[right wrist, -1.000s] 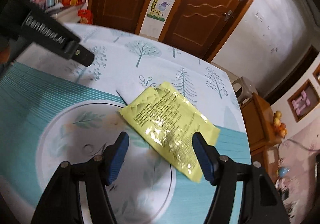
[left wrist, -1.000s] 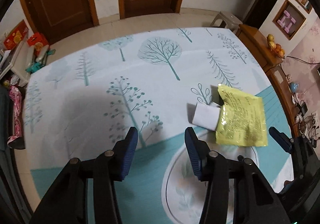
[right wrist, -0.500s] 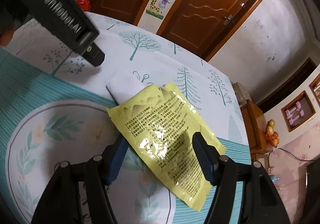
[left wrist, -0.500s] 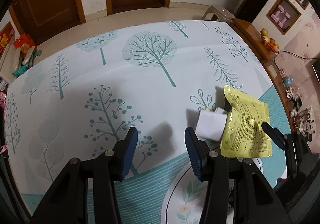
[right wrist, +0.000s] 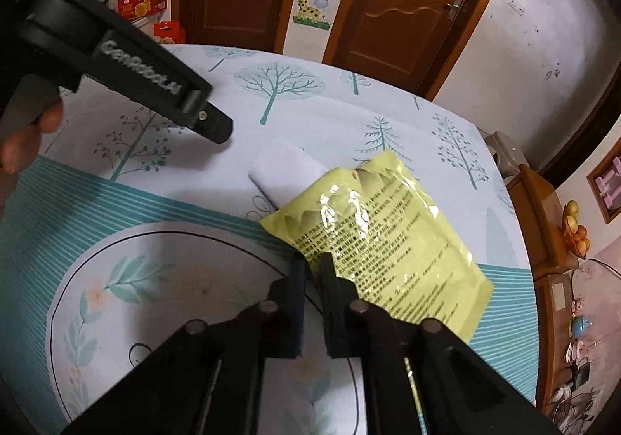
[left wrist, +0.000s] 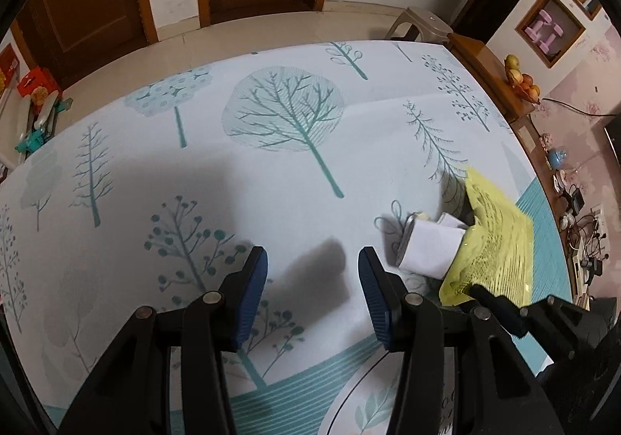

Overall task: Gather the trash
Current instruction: 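Close the right gripper on the yellow packet and white item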

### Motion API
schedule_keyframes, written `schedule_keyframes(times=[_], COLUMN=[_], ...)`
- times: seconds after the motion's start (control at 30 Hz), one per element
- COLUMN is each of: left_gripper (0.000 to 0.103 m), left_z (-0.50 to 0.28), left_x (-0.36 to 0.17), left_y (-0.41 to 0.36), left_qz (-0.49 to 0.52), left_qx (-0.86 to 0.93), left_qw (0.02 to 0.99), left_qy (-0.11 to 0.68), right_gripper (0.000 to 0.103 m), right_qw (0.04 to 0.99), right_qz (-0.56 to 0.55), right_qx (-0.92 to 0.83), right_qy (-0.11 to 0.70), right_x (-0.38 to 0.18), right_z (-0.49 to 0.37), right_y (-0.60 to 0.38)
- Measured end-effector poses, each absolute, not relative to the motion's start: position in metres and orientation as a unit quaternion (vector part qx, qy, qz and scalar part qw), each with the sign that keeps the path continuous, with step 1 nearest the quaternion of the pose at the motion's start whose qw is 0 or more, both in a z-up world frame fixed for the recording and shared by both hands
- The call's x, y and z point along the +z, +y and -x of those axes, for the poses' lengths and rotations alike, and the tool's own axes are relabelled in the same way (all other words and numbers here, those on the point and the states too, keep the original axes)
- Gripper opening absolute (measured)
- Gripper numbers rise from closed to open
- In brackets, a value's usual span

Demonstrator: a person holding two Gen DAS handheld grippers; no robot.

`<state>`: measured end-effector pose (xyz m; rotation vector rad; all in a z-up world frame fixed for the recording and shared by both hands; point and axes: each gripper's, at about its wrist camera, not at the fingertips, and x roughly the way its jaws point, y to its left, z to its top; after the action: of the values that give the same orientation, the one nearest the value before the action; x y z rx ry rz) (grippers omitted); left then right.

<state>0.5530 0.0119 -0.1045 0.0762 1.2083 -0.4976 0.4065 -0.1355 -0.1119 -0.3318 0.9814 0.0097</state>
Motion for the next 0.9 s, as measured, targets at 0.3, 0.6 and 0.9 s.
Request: schedule_keyframes(times=[0.3,0.6,0.9], left_gripper=[0.047,0.047,0.047], left_z=[-0.548,-0.510,-0.448], left_x=[-0.097,-0.069,-0.049], left_y=[0.000,-0.008,-0.013], left_qz=[-0.026,-0.025,-0.034], left_qx=[-0.264,-0.292,-0.311], left_qw=[0.786,0.787,0.781], left_qy=[0.559,0.544,0.540], right_gripper=[0.000,0.000,0.000], right_qw=[0.898,0.918,0.924], right_qz=[0.132,0.103,0.070], right_qx=[0.007,0.013,0.052], right_qy=[0.419,0.384,0.374], right_x=[-0.078,-0.041,-0.009], right_z=[-0.390,-0.365,-0.324], right_y=[-0.140,-0.143,-0.148])
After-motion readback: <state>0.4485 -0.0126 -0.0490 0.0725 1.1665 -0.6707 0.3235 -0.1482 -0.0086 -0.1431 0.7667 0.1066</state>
